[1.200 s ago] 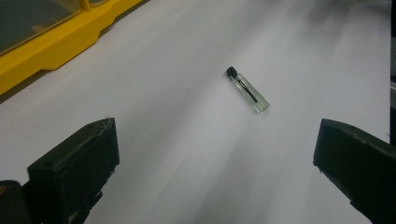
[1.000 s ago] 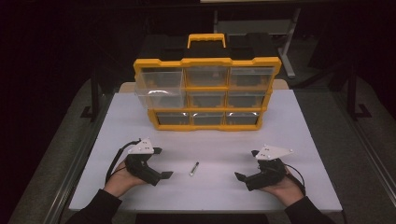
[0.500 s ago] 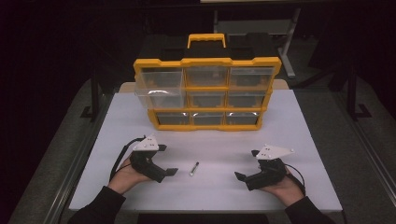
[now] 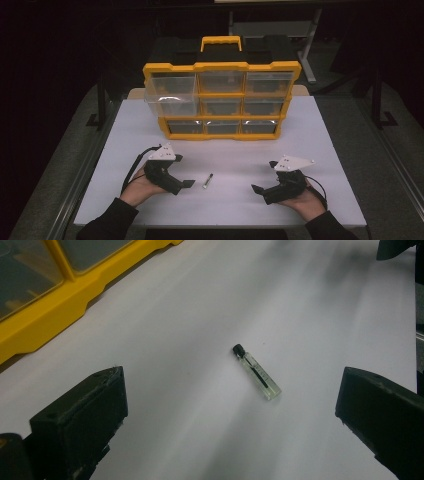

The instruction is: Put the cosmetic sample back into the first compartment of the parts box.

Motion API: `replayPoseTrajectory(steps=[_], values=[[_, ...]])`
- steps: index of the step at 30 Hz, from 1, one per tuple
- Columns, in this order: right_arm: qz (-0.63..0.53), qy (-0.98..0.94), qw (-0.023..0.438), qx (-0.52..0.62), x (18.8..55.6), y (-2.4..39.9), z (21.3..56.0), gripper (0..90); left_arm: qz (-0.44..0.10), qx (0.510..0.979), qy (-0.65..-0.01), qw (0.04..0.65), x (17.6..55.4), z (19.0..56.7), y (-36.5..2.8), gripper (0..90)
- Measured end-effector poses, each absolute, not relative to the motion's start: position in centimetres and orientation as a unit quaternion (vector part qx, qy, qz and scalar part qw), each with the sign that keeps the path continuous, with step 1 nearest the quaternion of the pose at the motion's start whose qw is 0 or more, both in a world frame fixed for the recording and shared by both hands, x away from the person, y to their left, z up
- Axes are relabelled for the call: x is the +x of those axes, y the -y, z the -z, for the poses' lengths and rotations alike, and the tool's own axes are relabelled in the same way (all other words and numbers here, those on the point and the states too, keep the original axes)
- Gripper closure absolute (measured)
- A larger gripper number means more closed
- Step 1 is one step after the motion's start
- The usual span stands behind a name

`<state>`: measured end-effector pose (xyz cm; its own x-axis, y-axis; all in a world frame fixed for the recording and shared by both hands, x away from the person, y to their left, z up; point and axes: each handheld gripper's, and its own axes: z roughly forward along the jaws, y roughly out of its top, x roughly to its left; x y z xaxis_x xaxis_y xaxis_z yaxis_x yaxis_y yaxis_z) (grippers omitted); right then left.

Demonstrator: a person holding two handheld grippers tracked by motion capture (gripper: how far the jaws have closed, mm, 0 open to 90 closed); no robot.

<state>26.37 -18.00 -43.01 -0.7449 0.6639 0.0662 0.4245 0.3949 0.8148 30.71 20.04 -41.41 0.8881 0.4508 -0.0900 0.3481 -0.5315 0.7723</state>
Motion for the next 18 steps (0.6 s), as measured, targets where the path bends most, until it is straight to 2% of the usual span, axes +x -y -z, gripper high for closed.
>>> replayPoseTrajectory(steps=[18], values=[[-0.443,-0.823,0.137,0.328,26.4,18.0,43.0,0.0,-0.057,0.878,-0.222,0.419,31.0,41.2,-18.3,0.0]])
